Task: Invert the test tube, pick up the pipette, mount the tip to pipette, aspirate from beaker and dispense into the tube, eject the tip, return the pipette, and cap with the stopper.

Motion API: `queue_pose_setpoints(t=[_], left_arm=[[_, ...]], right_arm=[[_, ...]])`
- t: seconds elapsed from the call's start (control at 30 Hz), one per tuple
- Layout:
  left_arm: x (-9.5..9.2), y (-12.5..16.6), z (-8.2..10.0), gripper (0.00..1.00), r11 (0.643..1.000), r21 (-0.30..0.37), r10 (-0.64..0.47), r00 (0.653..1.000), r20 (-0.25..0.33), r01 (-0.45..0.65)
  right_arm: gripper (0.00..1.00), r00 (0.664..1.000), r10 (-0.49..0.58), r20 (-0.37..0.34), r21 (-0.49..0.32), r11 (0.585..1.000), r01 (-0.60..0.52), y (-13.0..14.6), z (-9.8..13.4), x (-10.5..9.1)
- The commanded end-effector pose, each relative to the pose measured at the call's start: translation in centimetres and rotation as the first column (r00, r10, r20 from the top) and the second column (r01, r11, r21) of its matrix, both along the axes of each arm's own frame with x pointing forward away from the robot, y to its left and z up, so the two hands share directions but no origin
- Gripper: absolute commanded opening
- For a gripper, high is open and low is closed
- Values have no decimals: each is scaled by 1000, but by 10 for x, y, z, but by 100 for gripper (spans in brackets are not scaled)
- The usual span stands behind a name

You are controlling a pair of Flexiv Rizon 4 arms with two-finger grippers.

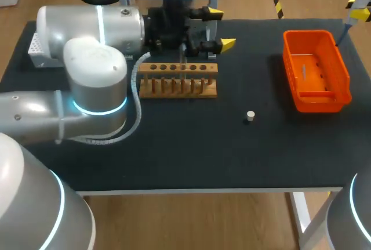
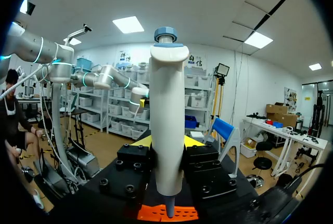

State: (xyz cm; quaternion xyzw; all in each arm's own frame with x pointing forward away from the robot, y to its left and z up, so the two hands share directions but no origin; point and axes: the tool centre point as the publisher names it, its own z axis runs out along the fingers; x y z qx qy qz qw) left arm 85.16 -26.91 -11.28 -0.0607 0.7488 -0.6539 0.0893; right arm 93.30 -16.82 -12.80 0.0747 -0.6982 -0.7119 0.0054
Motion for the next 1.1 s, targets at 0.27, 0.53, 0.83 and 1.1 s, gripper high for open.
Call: queue_pose_setpoints(t=[0.27,0.53,0.83,1.1], left_arm=[[-2,25,-3,100,992,-125,4,1000,27,0],[-2,29,-4,100,993,-114,14,1000,0,-14],[-3,29,-4,100,995,-92,35,999,-29,-38],[-3,29,-4,100,995,-92,35,999,-29,-38]], right_arm=[[0,1000,4,0,-3,1000,-4,-1,1,1],[0,1000,4,0,-3,1000,-4,-1,1,1],[0,1000,4,0,-3,1000,-4,-1,1,1],[0,1000,4,0,-3,1000,-4,-1,1,1]])
